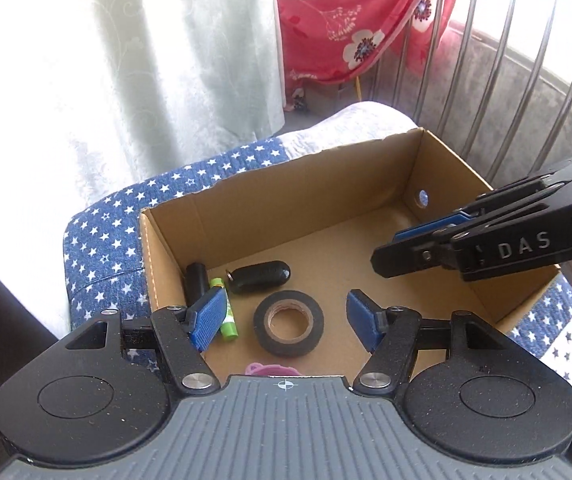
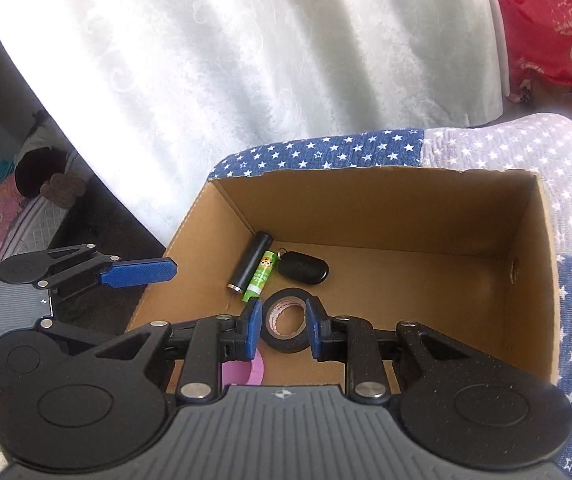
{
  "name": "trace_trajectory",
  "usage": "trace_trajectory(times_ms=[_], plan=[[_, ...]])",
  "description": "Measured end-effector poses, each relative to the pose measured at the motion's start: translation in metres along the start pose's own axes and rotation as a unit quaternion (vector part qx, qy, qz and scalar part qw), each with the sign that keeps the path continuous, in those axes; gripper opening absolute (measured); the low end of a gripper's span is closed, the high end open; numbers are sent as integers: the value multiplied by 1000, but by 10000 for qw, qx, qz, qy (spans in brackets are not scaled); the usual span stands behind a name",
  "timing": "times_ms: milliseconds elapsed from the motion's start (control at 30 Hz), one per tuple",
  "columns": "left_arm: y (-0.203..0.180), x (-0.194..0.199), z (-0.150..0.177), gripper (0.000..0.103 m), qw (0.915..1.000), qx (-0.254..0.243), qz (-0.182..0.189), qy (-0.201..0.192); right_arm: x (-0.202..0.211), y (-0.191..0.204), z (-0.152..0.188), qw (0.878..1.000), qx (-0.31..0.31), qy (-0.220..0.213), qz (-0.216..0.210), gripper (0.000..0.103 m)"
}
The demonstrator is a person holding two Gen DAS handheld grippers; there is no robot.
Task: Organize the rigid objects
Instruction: 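Move the right gripper to the white plug charger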
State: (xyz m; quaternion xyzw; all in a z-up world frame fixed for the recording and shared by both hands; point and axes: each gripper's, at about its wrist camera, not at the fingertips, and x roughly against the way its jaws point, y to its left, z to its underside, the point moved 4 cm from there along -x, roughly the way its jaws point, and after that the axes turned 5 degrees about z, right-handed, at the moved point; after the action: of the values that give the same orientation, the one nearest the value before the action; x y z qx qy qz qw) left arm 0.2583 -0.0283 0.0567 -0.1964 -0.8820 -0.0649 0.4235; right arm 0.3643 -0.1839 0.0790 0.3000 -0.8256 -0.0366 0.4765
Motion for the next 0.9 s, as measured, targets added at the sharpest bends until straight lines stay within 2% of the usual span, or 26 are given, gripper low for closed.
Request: trace_trajectory(times_ms=[233,367,433,600,767,900], plan=[[-23,39,34,66,9981,-174,172,-572,87,5,55,9943,-81,-1058,-76,27],[-43,49,66,66,9960,-264,300,-805,105,3,100,9913,-152,-1305,-29,27],[-57,51,87,66,9946,-335,362,-916,102,1,123,9912,-226,-1304,25,27],[-99,37,126,66,9904,-838,229,-1073,82,-12,161,9924,-532,-1104,91,27],[-139,4,145,66,9886,-1087,236,-1011,61,-26,166,9919,-911,-879,21,27],[-160,-19,151,63,9844,-1330,-151,-1144,48,-33,161,9912,-1110,-719,-23,27]])
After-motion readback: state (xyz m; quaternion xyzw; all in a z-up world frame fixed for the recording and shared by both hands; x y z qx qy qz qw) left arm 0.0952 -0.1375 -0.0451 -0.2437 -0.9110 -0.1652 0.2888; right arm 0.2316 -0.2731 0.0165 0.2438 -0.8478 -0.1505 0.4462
